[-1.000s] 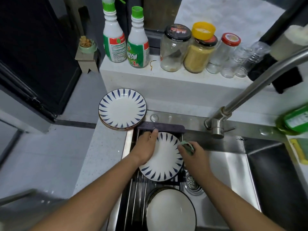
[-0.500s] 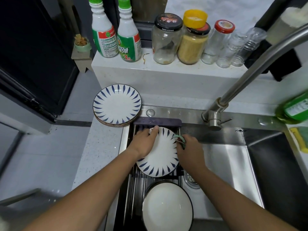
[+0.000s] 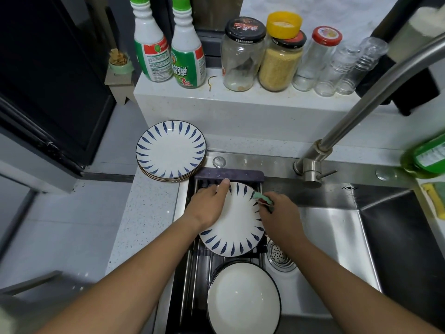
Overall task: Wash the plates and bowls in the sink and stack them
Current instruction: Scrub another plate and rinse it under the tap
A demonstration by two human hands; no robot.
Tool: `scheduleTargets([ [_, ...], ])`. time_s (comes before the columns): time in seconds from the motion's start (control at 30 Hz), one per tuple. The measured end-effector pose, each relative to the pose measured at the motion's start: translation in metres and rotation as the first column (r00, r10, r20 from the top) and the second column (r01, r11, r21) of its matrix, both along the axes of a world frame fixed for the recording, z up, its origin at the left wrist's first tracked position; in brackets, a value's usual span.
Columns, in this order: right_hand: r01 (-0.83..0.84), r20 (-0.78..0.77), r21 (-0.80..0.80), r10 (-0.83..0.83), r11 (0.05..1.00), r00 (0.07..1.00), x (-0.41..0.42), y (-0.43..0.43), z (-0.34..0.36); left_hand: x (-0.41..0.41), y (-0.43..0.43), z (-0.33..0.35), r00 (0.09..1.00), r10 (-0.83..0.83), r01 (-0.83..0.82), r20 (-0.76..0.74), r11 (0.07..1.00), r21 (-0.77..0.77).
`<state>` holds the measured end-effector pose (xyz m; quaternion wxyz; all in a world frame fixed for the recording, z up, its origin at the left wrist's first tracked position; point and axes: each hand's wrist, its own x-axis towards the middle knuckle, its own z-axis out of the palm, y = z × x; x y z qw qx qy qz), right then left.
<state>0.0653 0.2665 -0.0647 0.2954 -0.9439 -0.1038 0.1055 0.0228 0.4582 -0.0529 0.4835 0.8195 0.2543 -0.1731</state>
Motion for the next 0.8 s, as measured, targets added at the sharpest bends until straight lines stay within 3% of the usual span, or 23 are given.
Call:
scheduleTargets([
  [0.1, -0.008, -0.018, 0.044, 0.008, 0.999, 1.0, 0.005, -0.003, 0.011, 0.002, 0.0, 0.009, 1.0, 0.029, -0.029, 0.006, 1.0, -0.011],
  [0.27, 0.164, -0.301, 0.274, -0.077, 0.948, 0.951, 0.014, -0.018, 0.028, 0.001, 0.004, 0.02, 0.983, 0.17, -0.156, 0.071, 0.974, -0.166],
  [0.5, 0.295, -0.409, 0.442, -0.102, 0.847, 0.907, 0.014, -0.038, 0.041, -0.004, 0.004, 0.03, 0.901, 0.433, -0.375, 0.035, 0.815, -0.442],
  [0.63, 0.396, -0.472, 0.539, -0.123, 0.743, 0.873, 0.013, -0.048, 0.05, -0.01, -0.004, 0.042, 0.901, 0.432, -0.363, -0.035, 0.707, -0.606],
  [0.8, 0.432, -0.471, 0.592, -0.144, 0.68, 0.871, 0.009, -0.067, 0.071, -0.021, -0.025, 0.059, 0.942, 0.333, -0.252, -0.025, 0.66, -0.707],
])
